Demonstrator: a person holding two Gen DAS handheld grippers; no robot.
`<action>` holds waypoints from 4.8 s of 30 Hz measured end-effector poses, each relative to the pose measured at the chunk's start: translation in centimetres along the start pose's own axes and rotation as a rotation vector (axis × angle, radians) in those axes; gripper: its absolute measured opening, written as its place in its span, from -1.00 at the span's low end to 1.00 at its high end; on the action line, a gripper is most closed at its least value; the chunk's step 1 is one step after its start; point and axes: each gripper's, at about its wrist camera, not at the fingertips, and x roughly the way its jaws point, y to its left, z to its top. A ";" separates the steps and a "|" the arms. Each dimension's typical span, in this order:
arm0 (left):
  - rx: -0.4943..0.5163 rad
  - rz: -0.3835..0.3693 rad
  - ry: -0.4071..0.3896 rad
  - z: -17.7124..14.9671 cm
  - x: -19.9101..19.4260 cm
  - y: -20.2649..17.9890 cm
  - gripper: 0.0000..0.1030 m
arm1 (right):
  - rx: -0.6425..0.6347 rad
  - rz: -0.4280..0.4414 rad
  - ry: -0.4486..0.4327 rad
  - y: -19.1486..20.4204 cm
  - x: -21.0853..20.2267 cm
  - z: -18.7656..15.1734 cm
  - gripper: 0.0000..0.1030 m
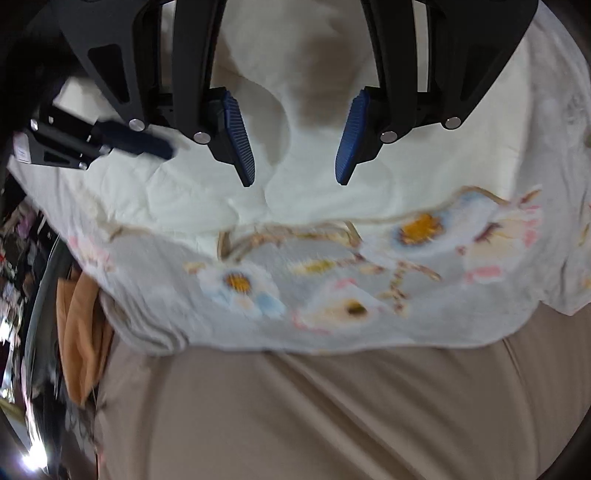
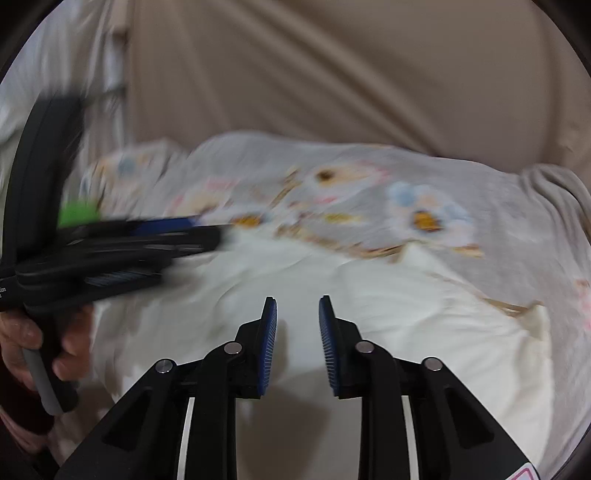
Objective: Fold large clothes
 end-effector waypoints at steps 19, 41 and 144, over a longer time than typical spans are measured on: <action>-0.149 0.249 0.059 -0.8 4.6 12.1 0.04 | 0.435 -0.284 0.099 -21.1 1.6 -5.6 -0.75; -0.132 0.271 0.081 -1.0 6.5 11.8 0.10 | 0.474 -0.242 0.108 -21.9 3.4 -5.8 -0.75; -0.465 0.155 -0.032 -13.0 -11.6 13.8 0.86 | 0.176 -0.139 0.158 -0.2 6.0 -1.6 -0.78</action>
